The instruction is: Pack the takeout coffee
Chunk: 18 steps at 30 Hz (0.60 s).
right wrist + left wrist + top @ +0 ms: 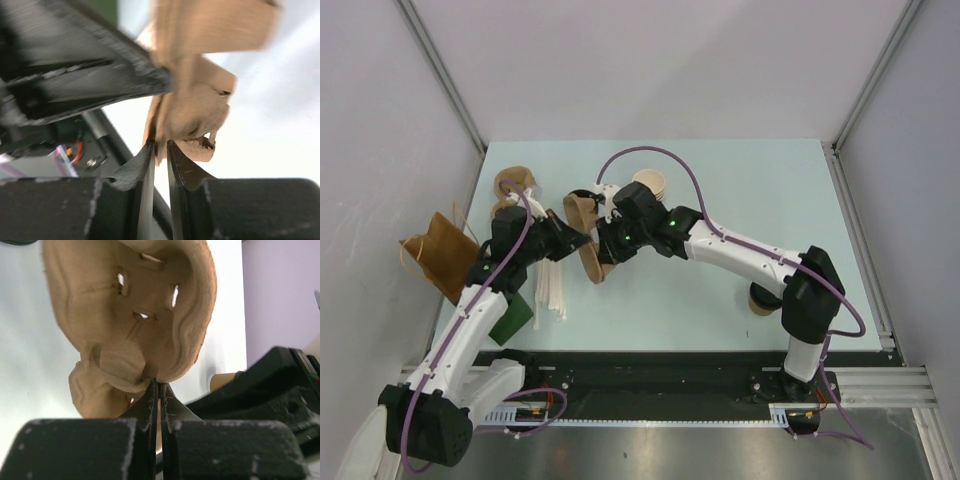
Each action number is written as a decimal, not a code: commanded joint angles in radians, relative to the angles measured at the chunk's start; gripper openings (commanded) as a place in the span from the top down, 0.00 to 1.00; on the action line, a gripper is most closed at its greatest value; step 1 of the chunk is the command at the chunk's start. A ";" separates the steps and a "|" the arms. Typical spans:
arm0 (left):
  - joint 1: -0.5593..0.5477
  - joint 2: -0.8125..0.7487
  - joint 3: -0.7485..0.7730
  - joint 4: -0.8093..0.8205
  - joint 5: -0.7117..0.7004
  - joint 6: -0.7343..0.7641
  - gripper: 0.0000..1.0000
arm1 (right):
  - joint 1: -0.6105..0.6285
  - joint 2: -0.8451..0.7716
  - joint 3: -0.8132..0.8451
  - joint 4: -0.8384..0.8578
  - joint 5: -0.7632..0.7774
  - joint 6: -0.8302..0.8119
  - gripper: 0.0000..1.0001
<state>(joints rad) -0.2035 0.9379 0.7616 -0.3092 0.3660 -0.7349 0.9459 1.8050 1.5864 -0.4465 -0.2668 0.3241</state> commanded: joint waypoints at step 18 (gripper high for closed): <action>-0.022 0.012 0.053 -0.017 0.061 -0.020 1.00 | -0.021 0.022 0.052 0.015 0.112 -0.016 1.00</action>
<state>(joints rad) -0.2092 0.9600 0.7616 -0.3111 0.3801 -0.7601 0.9318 1.8248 1.6035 -0.4763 -0.1661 0.3164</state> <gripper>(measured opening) 0.009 0.035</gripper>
